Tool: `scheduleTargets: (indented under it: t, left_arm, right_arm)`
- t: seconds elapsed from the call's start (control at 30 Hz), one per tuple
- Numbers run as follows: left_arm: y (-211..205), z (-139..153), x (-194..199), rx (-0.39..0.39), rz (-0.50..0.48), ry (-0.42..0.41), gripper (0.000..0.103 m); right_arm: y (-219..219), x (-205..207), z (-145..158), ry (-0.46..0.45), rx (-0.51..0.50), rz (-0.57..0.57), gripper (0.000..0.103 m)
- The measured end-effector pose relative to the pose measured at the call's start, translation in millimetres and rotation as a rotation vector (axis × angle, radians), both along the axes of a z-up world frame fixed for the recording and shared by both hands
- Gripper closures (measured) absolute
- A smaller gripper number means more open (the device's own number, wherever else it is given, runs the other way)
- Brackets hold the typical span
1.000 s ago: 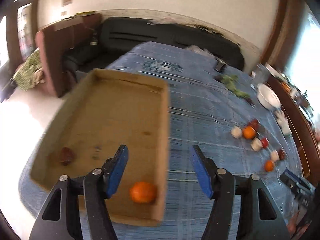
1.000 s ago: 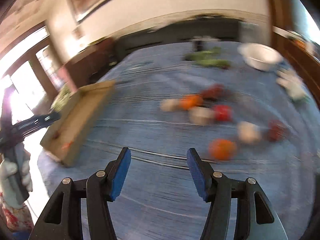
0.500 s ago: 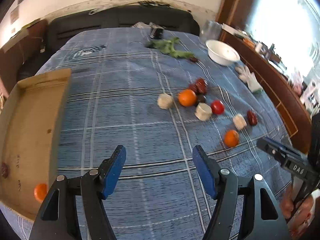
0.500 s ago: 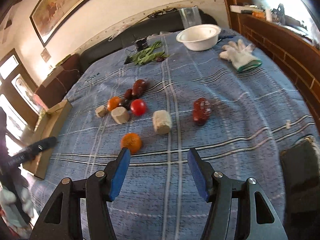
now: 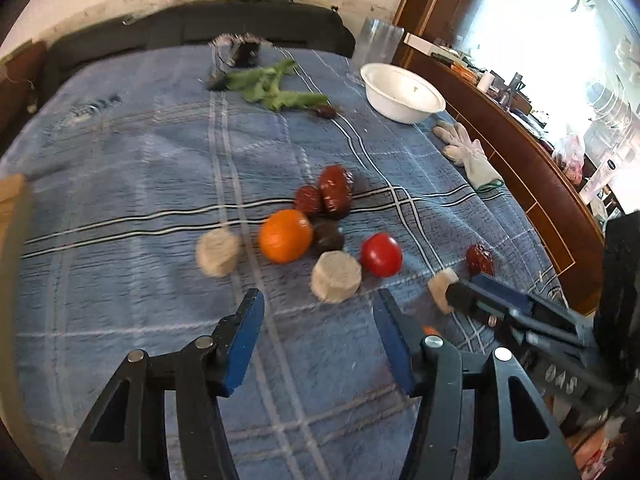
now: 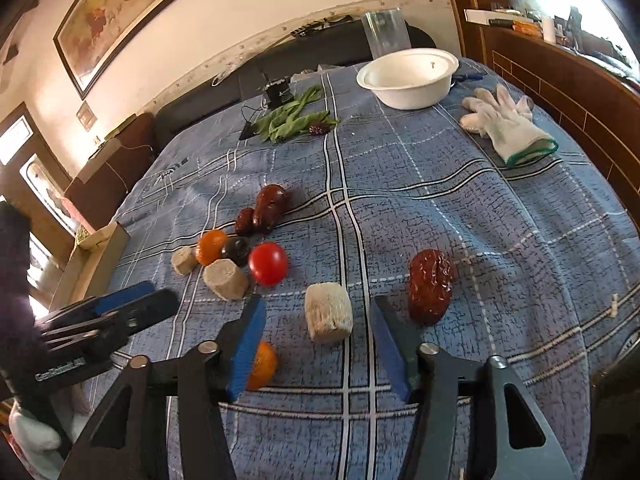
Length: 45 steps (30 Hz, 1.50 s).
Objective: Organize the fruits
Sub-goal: 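Return both tools to the fruit pile on the tablecloth, then grasp a rice cake with the left tool while the right tool grasps another rice cake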
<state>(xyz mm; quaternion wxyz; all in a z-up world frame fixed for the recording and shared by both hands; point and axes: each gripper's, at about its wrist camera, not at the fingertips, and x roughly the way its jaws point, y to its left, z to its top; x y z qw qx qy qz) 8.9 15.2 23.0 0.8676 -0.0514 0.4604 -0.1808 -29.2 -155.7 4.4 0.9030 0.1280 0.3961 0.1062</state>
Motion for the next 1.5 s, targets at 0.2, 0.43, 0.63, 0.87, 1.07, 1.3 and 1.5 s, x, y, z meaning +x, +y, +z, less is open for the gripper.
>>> scheduleTargets:
  t: [0.2,0.43,0.63,0.87,1.07,1.3,1.5]
  left_arm:
    - [-19.5,-14.7,20.6,0.017,-0.034,-0.007,0.05]
    - [-19.3,-18.7,24.2,0.008,-0.021,-0.03,0.066]
    - [-29.9,-19.4,14.8,0.078,-0.035,-0.082,0.073]
    - [-19.0,-19.2,14.9,0.041,0.012,-0.081,0.073]
    - [-10.9,-16.8,11.1,0.007,0.039,-0.087,0.073]
    - [40.2,15.6,-23.3,-0.046,0.119,-0.092,0.073]
    - [146.7,51.4,-63.8,-0.023,0.316,-0.151,0.073]
  right_arm:
    - [0.2,5.3,-9.2,0.014,0.006,0.0,0.058]
    - [-7.7,8.6,-14.6,0.033,0.048,-0.008,0.062]
    - [1.2,7.5,-13.6,0.022,-0.007,-0.002,0.061]
    - [14.1,3.5,-11.4,-0.012,-0.077,0.024,0.073]
    - [20.1,-0.7,-8.8,-0.041,-0.116,0.025,0.073]
    - [22.7,-2.9,-6.0,-0.043,-0.137,0.014,0.073]
    - [61.6,-30.3,42.7,-0.129,-0.099,0.13,0.072]
